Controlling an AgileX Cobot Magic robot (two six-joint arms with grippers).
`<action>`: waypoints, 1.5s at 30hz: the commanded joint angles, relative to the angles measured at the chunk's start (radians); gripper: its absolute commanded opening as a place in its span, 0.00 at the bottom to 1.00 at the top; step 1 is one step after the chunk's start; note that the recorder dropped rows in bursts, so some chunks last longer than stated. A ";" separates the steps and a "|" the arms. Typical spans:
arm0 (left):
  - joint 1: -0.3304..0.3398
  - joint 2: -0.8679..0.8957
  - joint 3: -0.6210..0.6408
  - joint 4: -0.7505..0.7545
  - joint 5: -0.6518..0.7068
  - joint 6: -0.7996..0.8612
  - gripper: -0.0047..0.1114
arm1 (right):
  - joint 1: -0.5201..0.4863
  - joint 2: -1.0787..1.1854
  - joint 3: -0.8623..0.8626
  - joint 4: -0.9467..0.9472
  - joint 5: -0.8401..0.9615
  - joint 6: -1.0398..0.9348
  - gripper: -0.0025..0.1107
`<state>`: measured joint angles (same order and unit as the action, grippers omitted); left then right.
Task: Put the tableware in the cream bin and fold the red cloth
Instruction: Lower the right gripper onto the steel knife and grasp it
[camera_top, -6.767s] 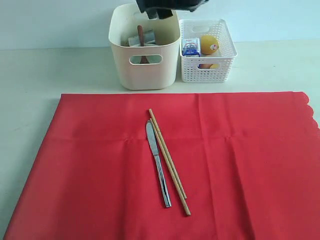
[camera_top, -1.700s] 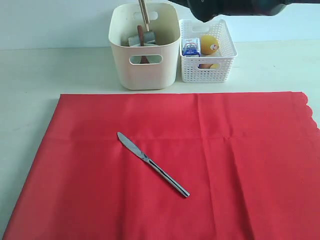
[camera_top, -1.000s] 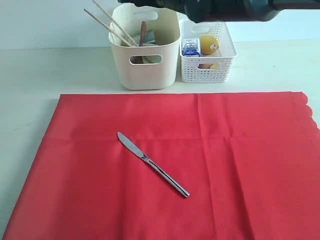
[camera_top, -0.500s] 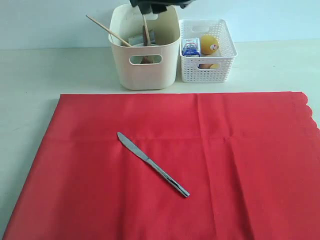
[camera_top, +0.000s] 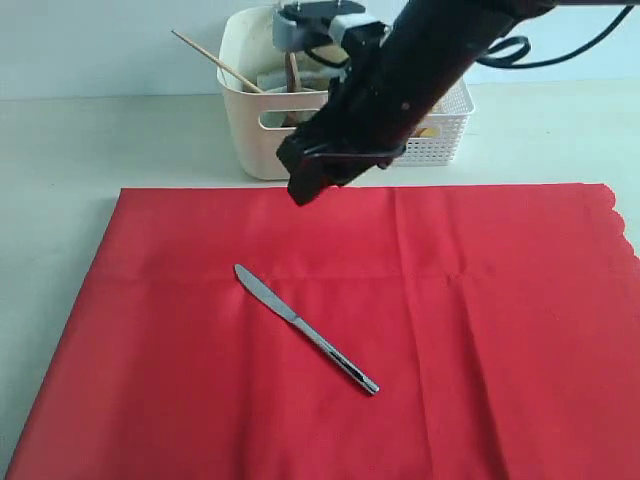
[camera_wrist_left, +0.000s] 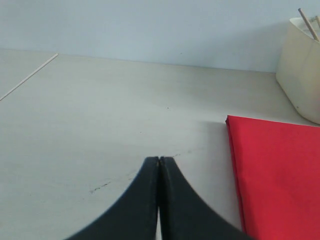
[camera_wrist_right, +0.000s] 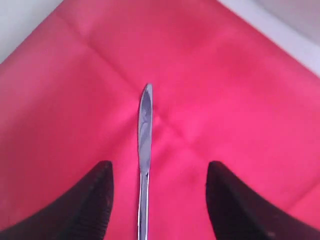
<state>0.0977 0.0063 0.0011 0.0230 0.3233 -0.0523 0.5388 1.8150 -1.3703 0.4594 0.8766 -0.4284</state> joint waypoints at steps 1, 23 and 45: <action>0.002 -0.006 -0.001 0.003 -0.004 -0.007 0.05 | -0.004 -0.003 0.066 0.021 0.001 -0.024 0.50; 0.002 -0.006 -0.001 0.003 -0.004 -0.007 0.05 | 0.171 0.236 0.088 -0.140 -0.123 0.012 0.50; 0.002 -0.006 -0.001 0.003 -0.004 -0.007 0.05 | 0.171 0.219 0.086 -0.387 -0.126 0.213 0.02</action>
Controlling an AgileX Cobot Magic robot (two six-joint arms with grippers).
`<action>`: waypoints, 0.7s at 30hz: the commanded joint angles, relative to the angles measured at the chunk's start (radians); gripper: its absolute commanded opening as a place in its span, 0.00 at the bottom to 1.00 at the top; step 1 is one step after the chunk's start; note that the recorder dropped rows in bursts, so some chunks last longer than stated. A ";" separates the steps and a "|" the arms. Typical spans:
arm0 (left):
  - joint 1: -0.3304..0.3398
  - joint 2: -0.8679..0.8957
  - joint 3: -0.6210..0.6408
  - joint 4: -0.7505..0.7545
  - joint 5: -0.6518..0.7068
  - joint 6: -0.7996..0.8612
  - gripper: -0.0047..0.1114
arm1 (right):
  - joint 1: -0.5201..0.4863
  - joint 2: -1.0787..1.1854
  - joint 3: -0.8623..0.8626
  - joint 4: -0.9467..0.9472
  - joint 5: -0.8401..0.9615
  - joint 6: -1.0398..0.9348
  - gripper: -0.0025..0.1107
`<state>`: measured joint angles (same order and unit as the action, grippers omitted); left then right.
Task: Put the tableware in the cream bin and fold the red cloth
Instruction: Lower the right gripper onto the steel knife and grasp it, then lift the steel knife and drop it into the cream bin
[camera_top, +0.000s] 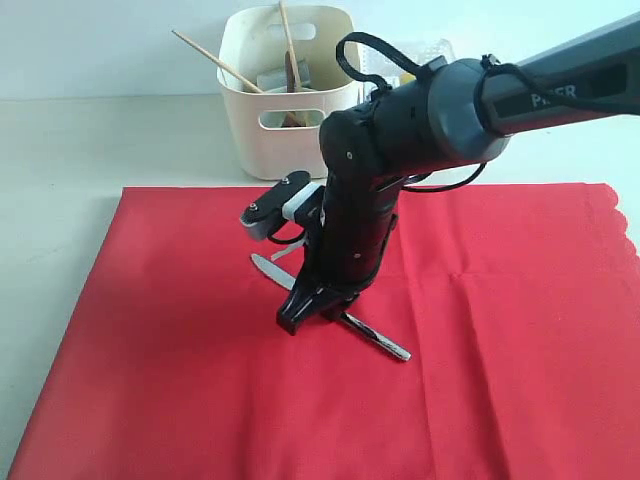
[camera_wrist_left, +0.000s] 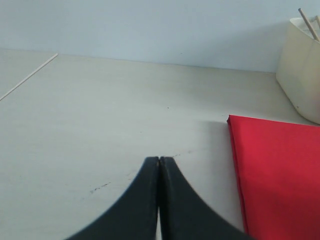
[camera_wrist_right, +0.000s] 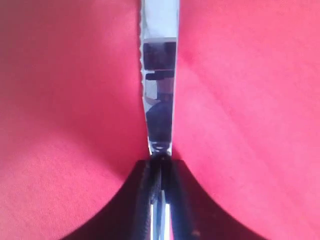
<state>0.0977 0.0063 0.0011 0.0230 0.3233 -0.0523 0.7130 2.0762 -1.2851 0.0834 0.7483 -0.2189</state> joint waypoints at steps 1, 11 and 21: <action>0.002 -0.006 -0.001 0.003 -0.004 -0.007 0.05 | -0.003 -0.053 0.001 -0.013 0.002 0.003 0.02; 0.002 -0.006 -0.001 0.003 -0.004 -0.007 0.05 | -0.005 -0.193 -0.041 -0.015 -0.099 0.003 0.02; 0.002 -0.006 -0.001 0.003 -0.004 -0.007 0.05 | -0.125 -0.190 -0.262 -0.015 -0.250 0.001 0.02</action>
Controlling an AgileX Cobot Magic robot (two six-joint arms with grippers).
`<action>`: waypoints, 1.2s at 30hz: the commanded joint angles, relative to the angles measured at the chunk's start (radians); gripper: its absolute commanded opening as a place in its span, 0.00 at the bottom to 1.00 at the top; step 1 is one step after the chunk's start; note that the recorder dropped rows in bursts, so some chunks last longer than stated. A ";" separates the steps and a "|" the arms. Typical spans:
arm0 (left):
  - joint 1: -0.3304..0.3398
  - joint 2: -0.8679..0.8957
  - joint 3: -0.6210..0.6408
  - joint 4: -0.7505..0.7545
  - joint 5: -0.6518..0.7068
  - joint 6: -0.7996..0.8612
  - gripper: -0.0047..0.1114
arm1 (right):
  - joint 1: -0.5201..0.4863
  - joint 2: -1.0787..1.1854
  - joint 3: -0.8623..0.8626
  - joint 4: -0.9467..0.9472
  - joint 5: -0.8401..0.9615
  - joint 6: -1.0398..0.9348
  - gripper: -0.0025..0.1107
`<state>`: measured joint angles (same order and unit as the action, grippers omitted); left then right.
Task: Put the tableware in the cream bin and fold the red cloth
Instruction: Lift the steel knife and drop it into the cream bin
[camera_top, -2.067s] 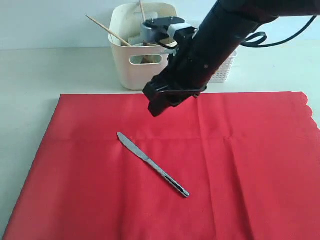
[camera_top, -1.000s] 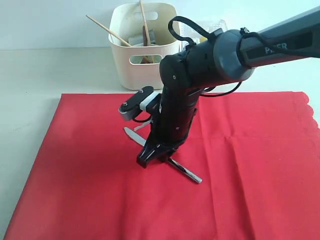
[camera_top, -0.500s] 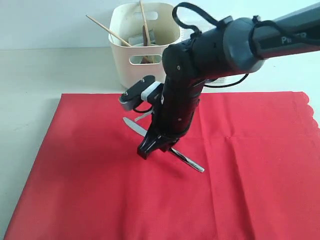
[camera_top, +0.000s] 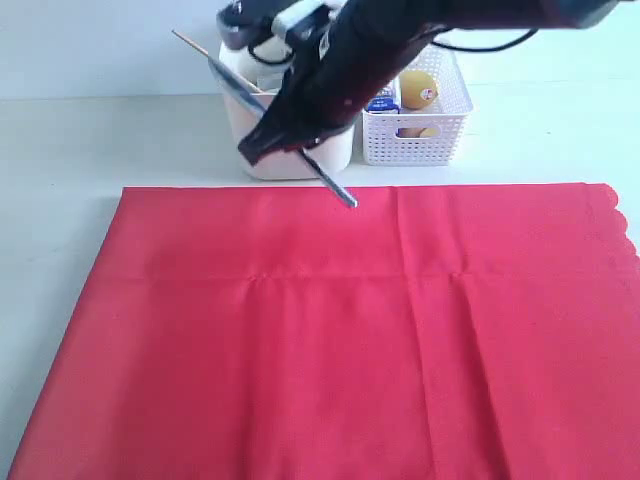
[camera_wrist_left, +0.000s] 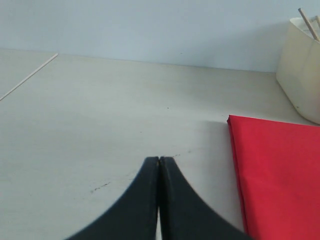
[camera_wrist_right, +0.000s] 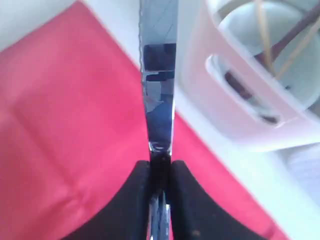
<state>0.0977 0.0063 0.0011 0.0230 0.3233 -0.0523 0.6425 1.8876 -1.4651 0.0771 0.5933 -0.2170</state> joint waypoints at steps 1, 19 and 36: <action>0.002 -0.006 -0.001 0.003 -0.004 -0.007 0.05 | -0.069 0.003 -0.103 -0.005 -0.128 -0.001 0.02; 0.002 -0.006 -0.001 0.003 -0.004 -0.007 0.05 | -0.134 0.185 -0.221 0.050 -0.615 0.000 0.03; 0.002 -0.006 -0.001 0.003 -0.004 -0.007 0.05 | -0.134 0.184 -0.221 0.213 -0.564 0.002 0.62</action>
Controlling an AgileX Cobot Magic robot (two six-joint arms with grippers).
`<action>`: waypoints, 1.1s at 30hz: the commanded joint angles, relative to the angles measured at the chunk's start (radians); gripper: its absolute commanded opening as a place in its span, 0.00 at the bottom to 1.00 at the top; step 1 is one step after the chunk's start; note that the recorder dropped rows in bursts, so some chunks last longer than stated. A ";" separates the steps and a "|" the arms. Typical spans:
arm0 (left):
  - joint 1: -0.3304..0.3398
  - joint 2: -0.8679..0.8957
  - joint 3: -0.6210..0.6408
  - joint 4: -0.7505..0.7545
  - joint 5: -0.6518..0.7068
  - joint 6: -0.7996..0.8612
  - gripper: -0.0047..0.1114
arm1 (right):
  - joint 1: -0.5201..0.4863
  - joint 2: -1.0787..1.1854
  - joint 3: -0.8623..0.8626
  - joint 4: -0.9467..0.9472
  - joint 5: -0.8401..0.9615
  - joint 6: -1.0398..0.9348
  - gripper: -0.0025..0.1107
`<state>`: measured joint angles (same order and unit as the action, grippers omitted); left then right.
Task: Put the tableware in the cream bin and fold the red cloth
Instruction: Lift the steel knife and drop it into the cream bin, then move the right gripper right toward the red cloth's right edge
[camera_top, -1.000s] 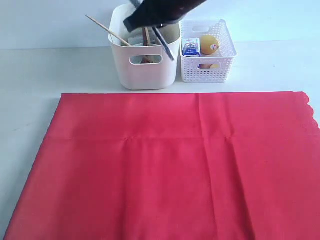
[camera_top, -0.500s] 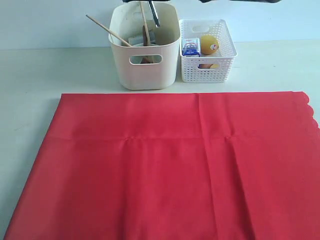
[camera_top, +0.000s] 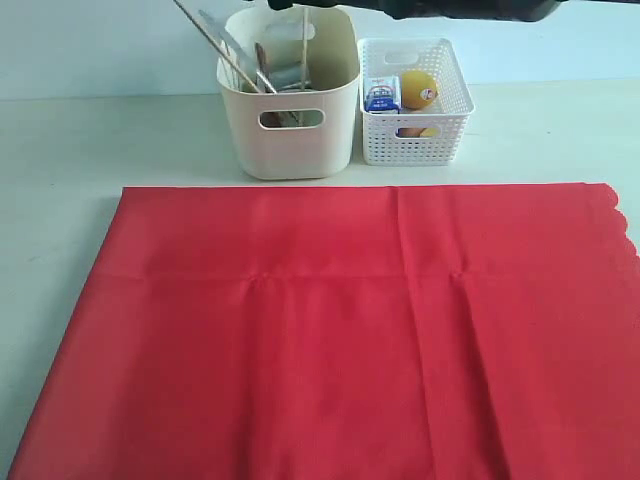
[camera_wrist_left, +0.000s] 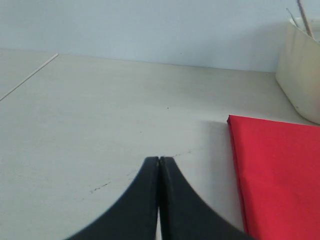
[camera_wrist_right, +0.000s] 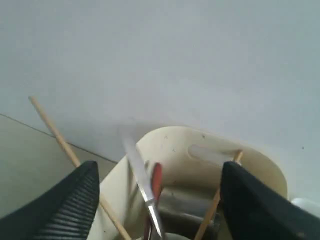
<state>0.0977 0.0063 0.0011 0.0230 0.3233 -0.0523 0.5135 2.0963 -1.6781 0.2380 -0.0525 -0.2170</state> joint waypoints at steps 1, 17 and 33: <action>0.002 -0.006 -0.001 0.003 -0.004 -0.007 0.05 | -0.005 -0.038 -0.008 0.050 0.130 0.000 0.62; 0.002 -0.006 -0.001 0.003 -0.004 -0.007 0.05 | -0.005 -0.252 0.002 -0.175 0.749 0.095 0.32; 0.002 -0.006 -0.001 0.003 -0.004 -0.005 0.05 | -0.005 -0.534 0.303 -0.191 0.773 0.140 0.03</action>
<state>0.0977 0.0063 0.0011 0.0230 0.3233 -0.0523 0.5129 1.6169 -1.4280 0.0536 0.7708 -0.0821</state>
